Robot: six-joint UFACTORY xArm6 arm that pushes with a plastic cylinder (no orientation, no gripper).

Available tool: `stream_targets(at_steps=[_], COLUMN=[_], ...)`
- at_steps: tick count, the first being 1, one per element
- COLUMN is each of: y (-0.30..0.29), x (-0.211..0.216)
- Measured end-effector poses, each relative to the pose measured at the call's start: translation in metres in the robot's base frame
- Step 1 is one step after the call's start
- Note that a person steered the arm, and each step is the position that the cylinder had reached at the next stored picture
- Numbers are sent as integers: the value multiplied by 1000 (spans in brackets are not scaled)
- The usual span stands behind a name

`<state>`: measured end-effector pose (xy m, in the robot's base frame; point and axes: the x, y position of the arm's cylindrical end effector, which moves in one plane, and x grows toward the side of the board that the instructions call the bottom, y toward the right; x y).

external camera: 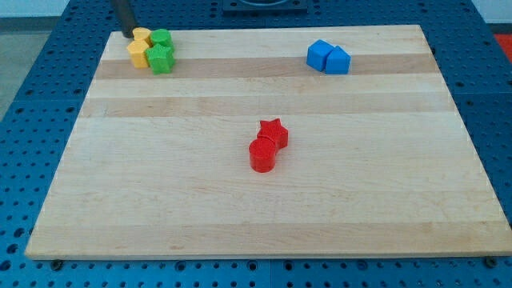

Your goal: Move the green circle right side of the green star

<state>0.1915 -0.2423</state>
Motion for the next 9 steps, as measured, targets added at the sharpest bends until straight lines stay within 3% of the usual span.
stream_targets(at_steps=[5,7,9], y=[35,47,89], x=[11,40,42])
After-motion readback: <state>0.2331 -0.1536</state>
